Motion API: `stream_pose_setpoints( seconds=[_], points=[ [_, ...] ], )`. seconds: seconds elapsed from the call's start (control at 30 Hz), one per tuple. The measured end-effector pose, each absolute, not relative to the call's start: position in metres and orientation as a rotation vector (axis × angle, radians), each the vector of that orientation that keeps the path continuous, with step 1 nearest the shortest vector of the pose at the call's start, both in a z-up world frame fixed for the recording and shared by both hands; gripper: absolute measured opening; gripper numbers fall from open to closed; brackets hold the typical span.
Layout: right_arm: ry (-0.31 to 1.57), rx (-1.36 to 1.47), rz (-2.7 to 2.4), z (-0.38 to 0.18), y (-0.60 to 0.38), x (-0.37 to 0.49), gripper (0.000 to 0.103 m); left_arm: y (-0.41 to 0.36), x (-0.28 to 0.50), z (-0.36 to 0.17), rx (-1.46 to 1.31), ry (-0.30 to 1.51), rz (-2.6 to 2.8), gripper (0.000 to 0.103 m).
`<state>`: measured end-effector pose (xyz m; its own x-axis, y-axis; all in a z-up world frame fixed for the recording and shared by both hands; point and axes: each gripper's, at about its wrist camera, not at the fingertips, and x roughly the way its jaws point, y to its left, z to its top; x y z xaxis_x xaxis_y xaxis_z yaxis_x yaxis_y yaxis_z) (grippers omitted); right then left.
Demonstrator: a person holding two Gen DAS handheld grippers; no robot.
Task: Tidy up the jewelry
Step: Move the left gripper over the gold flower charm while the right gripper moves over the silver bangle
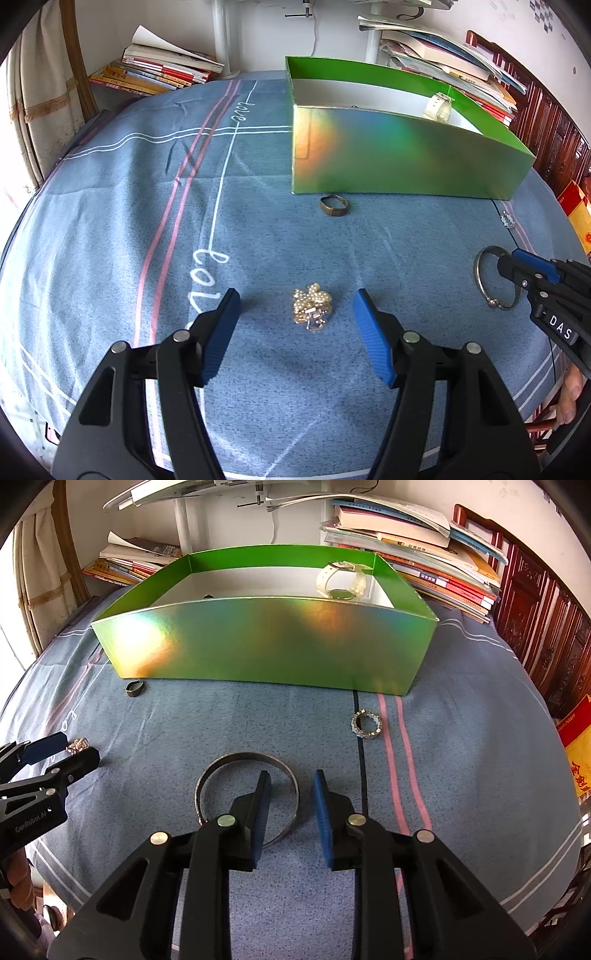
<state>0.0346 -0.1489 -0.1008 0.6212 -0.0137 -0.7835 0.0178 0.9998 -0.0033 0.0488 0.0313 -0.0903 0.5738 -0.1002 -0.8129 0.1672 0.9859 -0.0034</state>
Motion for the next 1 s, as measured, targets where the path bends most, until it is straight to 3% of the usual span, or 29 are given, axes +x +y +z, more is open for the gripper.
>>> stream_pose_setpoints(
  seconds=[0.13,0.57,1.0],
  points=[
    [0.896,0.007,-0.012,-0.101,-0.150,0.034,0.025,0.033,0.050,-0.090,0.077,0.947,-0.155,0.061],
    [0.880,-0.002,-0.012,-0.100,-0.148,0.032,0.025,0.021,0.043,-0.087,0.107,0.946,-0.177,0.021],
    [0.874,-0.003,-0.009,-0.101,-0.148,0.032,0.025,0.015,0.041,-0.086,0.120,0.947,-0.194,0.021]
  ],
)
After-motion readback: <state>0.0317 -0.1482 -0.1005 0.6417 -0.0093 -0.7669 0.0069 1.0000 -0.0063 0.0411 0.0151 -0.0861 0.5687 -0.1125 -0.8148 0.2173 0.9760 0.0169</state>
